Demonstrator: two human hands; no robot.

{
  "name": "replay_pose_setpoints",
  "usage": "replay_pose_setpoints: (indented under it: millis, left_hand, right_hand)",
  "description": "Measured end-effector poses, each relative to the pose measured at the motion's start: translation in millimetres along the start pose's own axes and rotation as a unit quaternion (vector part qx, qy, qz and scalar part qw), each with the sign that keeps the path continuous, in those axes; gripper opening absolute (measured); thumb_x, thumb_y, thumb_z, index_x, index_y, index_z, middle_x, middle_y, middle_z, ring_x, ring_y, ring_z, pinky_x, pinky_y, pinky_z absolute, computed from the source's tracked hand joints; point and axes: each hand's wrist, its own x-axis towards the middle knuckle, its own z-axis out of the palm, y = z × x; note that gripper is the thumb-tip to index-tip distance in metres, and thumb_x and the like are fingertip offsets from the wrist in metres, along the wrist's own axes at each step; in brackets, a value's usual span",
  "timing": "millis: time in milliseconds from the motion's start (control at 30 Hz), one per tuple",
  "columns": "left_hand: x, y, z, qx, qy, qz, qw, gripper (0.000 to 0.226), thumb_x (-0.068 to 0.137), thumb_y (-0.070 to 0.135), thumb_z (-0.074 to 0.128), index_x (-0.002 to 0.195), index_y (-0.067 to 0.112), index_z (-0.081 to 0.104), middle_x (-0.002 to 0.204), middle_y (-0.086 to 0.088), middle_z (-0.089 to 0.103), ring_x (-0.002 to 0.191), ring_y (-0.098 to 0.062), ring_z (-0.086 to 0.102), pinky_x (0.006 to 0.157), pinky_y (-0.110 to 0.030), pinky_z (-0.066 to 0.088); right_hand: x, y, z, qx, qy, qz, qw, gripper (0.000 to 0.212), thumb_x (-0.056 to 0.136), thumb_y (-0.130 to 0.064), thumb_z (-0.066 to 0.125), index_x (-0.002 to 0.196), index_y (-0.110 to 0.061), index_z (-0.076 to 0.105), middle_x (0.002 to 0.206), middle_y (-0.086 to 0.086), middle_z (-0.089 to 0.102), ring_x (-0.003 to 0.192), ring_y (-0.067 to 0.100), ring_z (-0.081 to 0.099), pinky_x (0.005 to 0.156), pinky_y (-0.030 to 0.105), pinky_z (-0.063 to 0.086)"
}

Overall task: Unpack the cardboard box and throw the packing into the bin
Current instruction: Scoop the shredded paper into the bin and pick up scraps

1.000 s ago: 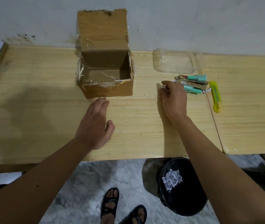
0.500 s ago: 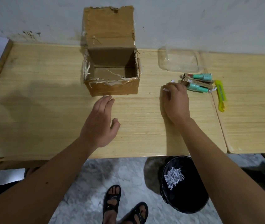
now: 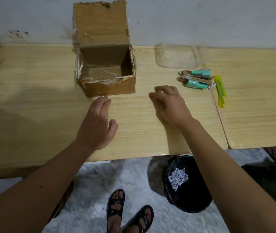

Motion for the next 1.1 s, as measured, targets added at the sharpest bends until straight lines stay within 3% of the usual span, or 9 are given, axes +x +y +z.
replay_pose_setpoints:
  millis: [167,300,367,433,600,767,933,1100]
  left_hand:
    - [0.2,1.9,1.5,0.005,0.005,0.004,1.0,0.066,0.09,0.021,0.053,0.148,-0.009,0.047,0.151,-0.026,0.048,0.146,-0.039,0.043,0.122,-0.051,0.039]
    - [1.0,16.8,3.7,0.0,0.004,0.079,0.997,0.058,0.089,0.008,0.042,0.142,-0.011,0.054,0.146,-0.027,0.054,0.14,-0.041,0.05,0.121,-0.051,0.041]
    - [7.7,31.9,11.0,-0.009,0.006,0.107,0.994,0.054,0.091,0.006,0.046,0.14,-0.011,0.056,0.144,-0.027,0.056,0.139,-0.041,0.053,0.122,-0.048,0.04]
    - [20.4,55.8,22.3,-0.021,-0.014,0.134,0.991,0.051,0.095,0.012,0.052,0.141,-0.01,0.057,0.145,-0.027,0.057,0.138,-0.042,0.053,0.122,-0.05,0.041]
    - [49.2,136.7,52.5,-0.012,-0.092,0.151,0.984,0.062,0.1,0.033,0.039,0.15,-0.003,0.049,0.158,-0.021,0.048,0.15,-0.038,0.041,0.128,-0.051,0.03]
    - [60.1,182.0,80.7,-0.008,-0.071,0.106,0.992,0.065,0.099,0.034,0.042,0.153,-0.003,0.045,0.161,-0.022,0.043,0.155,-0.039,0.033,0.132,-0.052,0.015]
    - [70.5,199.7,89.2,-0.022,-0.005,0.087,0.996,0.06,0.095,0.032,0.048,0.142,-0.006,0.053,0.148,-0.026,0.053,0.142,-0.044,0.046,0.125,-0.056,0.031]
    - [78.6,205.2,93.3,-0.001,0.029,0.091,0.995,0.057,0.091,0.029,0.053,0.136,-0.007,0.055,0.139,-0.027,0.056,0.135,-0.044,0.051,0.121,-0.053,0.035]
  right_hand:
    - [-28.6,6.4,-2.5,0.005,0.033,0.007,0.999,0.022,0.1,-0.016,0.066,0.117,-0.009,0.078,0.114,0.007,0.071,0.107,0.029,0.06,0.089,0.033,0.051]
    - [-60.3,7.9,-10.4,0.04,0.044,0.039,0.997,0.02,0.099,-0.018,0.066,0.11,-0.009,0.08,0.105,0.007,0.07,0.101,0.028,0.063,0.082,0.029,0.048]
    - [-77.9,10.5,-15.5,0.056,0.05,0.062,0.995,0.022,0.099,-0.021,0.064,0.108,-0.01,0.08,0.103,0.006,0.069,0.099,0.026,0.064,0.08,0.027,0.044]
    - [-97.8,15.8,-22.0,0.066,0.062,0.084,0.992,0.025,0.097,-0.024,0.062,0.106,-0.01,0.081,0.101,0.006,0.07,0.097,0.026,0.066,0.078,0.025,0.044]
    - [-173.5,42.8,-38.3,0.074,0.094,0.14,0.983,0.014,0.097,-0.017,0.072,0.105,-0.009,0.08,0.099,0.002,0.069,0.094,0.021,0.066,0.079,0.033,0.055]
    - [-272.5,67.4,-44.0,0.096,0.156,0.231,0.956,0.019,0.093,-0.003,0.074,0.106,-0.014,0.081,0.097,-0.002,0.069,0.088,0.01,0.066,0.079,0.018,0.053]
    - [-337.1,97.0,-14.7,0.145,0.157,0.368,0.905,0.018,0.09,-0.004,0.073,0.097,-0.018,0.082,0.097,-0.005,0.074,0.084,0.006,0.071,0.076,0.03,0.06]
    - [-358.4,107.2,-0.3,0.187,0.137,0.444,0.866,0.014,0.086,-0.01,0.08,0.094,-0.021,0.083,0.099,-0.011,0.078,0.098,0.004,0.072,0.089,0.031,0.058]
